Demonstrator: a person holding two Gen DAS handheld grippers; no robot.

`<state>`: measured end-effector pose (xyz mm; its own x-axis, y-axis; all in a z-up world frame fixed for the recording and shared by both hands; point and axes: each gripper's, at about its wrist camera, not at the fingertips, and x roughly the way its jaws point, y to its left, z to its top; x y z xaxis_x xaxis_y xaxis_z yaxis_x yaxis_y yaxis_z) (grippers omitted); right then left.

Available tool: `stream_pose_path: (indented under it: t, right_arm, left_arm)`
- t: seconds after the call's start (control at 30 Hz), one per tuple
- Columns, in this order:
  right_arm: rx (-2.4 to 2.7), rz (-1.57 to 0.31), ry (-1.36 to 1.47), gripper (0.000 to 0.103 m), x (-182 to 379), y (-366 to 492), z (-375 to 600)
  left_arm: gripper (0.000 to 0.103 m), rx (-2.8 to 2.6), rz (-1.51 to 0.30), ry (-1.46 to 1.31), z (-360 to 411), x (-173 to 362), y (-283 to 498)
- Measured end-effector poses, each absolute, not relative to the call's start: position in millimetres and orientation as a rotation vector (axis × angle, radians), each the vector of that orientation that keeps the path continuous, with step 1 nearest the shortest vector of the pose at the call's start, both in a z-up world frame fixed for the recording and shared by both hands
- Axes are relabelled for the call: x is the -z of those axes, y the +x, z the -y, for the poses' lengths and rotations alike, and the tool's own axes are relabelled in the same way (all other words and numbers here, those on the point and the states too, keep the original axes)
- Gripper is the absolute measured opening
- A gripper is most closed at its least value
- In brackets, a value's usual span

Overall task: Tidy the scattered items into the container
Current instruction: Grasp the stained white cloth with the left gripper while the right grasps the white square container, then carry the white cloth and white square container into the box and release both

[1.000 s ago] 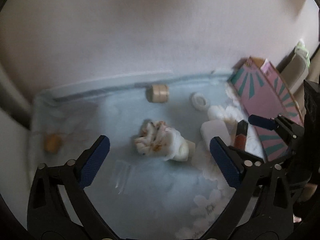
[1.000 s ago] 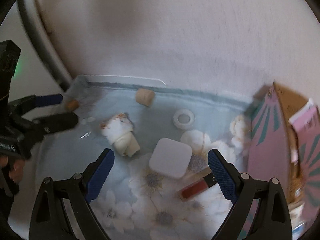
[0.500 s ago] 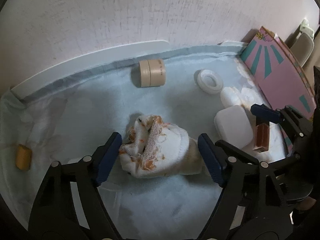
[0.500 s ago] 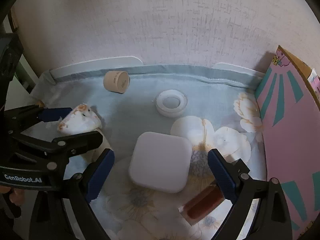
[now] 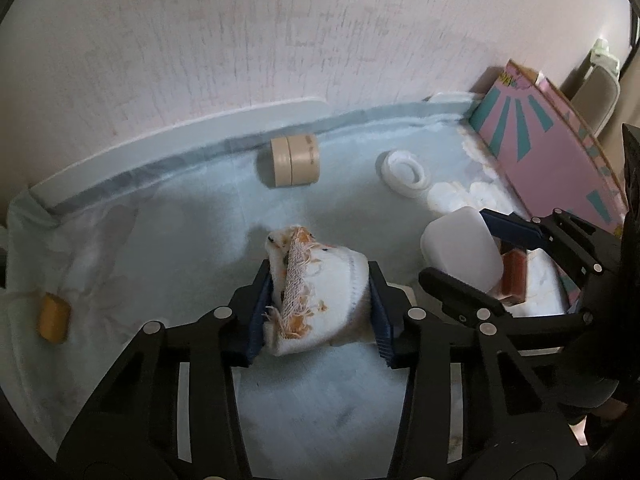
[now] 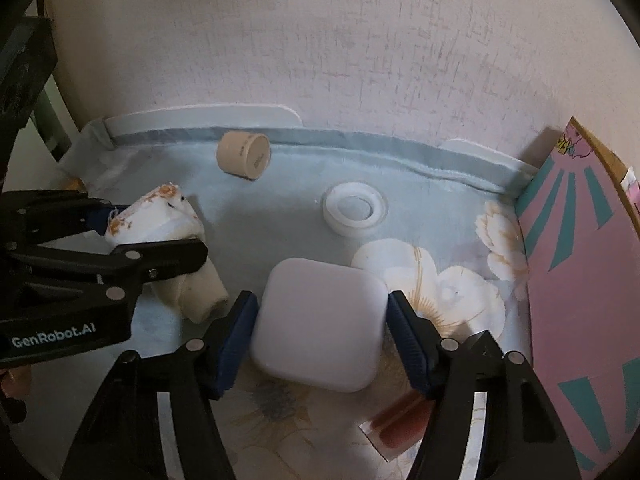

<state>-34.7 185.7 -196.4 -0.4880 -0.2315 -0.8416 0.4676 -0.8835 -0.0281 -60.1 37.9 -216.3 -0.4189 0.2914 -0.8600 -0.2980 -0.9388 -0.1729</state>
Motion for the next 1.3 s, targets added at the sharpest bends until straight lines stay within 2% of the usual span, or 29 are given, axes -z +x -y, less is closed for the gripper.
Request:
stream_pose_path:
  t: [0.2, 0.5, 0.77, 1.1, 1.3]
  right_arm:
    - [2.382, -0.323, 1.242, 0.062, 163, -32, -194]
    - [2.391, -0.248, 1.143, 0.062, 79, -22, -226]
    - [2.443, -0.205, 1.133, 0.062, 26, -11, -295]
    - [2.509, -0.169, 1.170, 0.062, 4, -7, -382]
    - [2.532, -0.126, 1.236, 0.062, 19, -10, -431]
  left_arm:
    - [0.040, -2.429, 0.050, -1.382, -31, 176, -50]
    - [0.040, -2.483, 0.122, -1.283, -37, 99, -36]
    - [0.040, -2.472, 0.104, -1.176, -87, 40, -29]
    - [0.040, -2.364, 0.028, -1.125, -190, 19, -34]
    - [0.040, -2.276, -0.012, -1.168, -253, 38, -39]
